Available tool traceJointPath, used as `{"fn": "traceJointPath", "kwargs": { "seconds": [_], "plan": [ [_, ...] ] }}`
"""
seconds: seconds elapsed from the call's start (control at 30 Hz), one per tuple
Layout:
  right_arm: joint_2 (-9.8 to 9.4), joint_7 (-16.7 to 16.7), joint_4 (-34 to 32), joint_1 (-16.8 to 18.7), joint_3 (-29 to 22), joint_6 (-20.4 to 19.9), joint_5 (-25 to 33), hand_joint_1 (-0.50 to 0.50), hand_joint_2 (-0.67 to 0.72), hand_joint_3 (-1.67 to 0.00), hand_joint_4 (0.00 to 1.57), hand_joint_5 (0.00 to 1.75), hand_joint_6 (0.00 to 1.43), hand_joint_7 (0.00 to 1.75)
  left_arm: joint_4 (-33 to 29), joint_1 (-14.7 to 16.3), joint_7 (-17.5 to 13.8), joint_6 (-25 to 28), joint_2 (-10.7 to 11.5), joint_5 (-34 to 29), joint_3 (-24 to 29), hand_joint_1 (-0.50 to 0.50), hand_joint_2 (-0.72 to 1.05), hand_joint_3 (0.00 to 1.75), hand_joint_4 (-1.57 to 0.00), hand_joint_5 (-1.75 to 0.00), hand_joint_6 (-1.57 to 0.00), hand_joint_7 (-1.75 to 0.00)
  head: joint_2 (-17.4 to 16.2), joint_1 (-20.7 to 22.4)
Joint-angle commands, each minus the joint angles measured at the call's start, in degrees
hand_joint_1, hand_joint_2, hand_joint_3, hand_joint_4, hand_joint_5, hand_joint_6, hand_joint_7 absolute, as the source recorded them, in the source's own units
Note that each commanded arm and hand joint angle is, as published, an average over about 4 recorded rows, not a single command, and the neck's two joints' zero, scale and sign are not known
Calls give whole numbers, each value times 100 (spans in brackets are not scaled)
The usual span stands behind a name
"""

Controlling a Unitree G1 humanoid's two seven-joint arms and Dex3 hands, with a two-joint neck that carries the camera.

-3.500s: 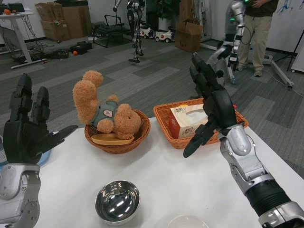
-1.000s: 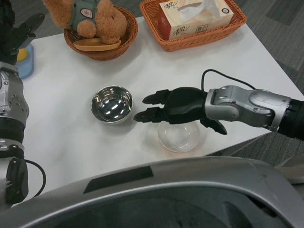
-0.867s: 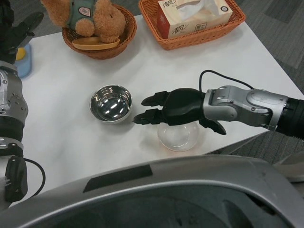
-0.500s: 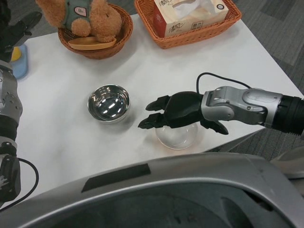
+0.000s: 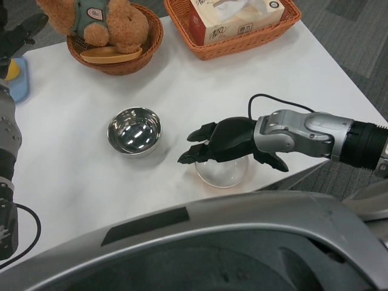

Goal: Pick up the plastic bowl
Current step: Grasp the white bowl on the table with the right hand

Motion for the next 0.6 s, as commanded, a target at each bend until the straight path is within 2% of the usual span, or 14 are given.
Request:
{"fn": "traceJointPath", "kwargs": {
  "seconds": [0.03, 0.13, 0.27, 0.4, 0.47, 0.5, 0.57, 0.6],
  "plan": [
    [88, 43, 208, -43, 71, -102, 102, -42, 23, -8, 0, 0, 0, 9, 31, 90, -9, 6, 70, -35, 7, -50, 60, 0, 0, 0, 0, 0, -15, 35],
    [123, 50, 454, -177, 218, -223, 331, -42, 19, -12, 0, 0, 0, 7, 24, 136, -16, 6, 70, -57, 3, -50, 60, 0, 0, 0, 0, 0, -22, 49],
    [189, 122, 665, -401, 486, -280, 612, -38, 3, -16, 0, 0, 0, 7, 9, 178, -16, 2, 72, -68, 7, -50, 60, 0, 0, 0, 0, 0, -31, 65],
    [296, 314, 911, -709, 908, -280, 876, -38, -13, -28, 0, 0, 0, 17, 7, 189, -16, 6, 83, -70, 7, -50, 60, 0, 0, 0, 0, 0, -51, 70],
    [369, 432, 1048, -854, 1101, -280, 1012, -38, -16, -36, 0, 0, 0, 24, 7, 189, -16, 6, 88, -70, 7, -50, 60, 0, 0, 0, 0, 0, -61, 75],
    [391, 452, 1094, -902, 1154, -280, 1054, -38, -19, -40, 0, 5, 0, 28, 7, 189, -16, 6, 90, -73, 7, -50, 60, 0, 0, 0, 0, 0, -66, 75],
    [433, 485, 1190, -990, 1255, -291, 1126, -40, -27, -52, 0, 63, 0, 44, 7, 189, -16, 6, 94, -77, 7, -50, 60, 0, 0, 0, 0, 0, -72, 88],
    [463, 498, 1263, -1040, 1317, -311, 1168, -40, -34, -65, 0, 95, 0, 56, 7, 189, -16, 6, 96, -77, 7, -50, 60, 0, 0, 0, 0, 0, -75, 99]
  ]
}}
